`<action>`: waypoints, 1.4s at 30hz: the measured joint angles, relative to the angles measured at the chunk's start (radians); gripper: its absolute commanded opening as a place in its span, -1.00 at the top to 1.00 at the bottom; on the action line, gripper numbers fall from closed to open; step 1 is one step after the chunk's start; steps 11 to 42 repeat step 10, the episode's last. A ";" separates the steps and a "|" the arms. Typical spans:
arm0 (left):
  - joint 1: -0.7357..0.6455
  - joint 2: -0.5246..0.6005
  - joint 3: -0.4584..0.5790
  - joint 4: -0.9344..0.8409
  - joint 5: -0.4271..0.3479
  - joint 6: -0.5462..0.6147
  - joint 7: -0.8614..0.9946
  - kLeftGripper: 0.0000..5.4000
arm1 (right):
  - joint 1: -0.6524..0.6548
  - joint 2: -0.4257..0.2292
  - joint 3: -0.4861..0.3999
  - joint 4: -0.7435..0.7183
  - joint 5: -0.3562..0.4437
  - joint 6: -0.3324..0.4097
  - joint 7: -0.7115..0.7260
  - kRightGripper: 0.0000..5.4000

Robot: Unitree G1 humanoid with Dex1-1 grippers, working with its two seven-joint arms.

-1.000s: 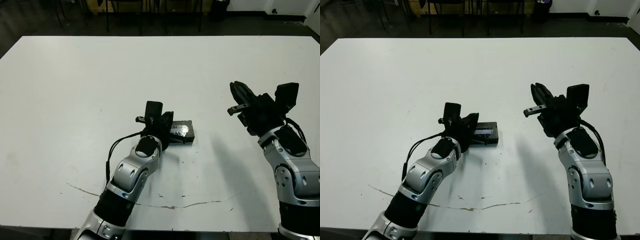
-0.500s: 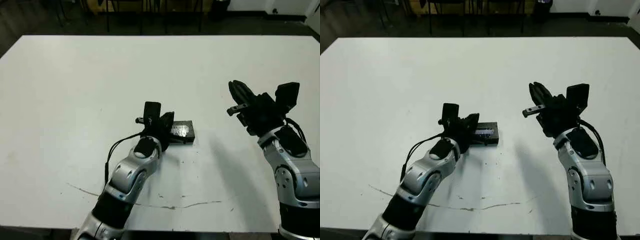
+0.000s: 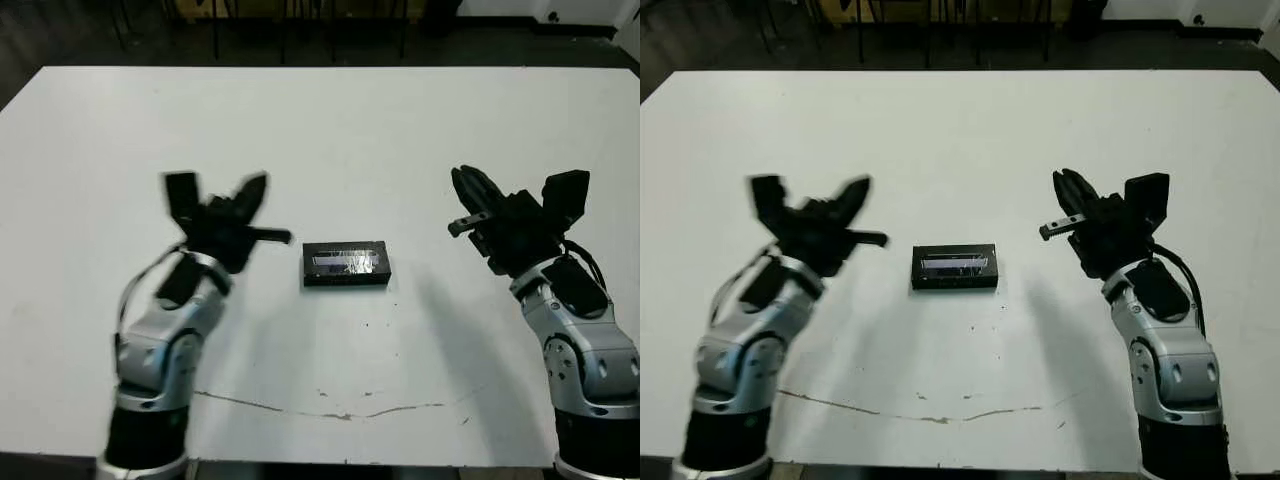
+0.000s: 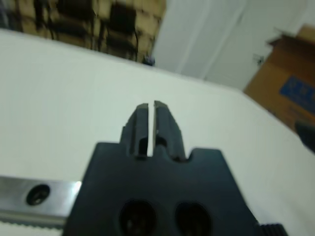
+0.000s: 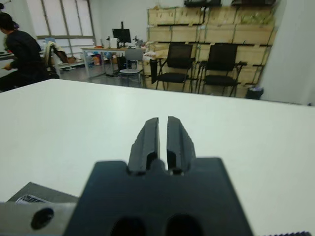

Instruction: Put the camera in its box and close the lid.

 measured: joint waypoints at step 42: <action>0.081 0.069 0.080 0.322 0.203 -0.468 0.036 0.99 | 0.008 0.082 0.012 0.068 -0.100 -0.115 -0.112 1.00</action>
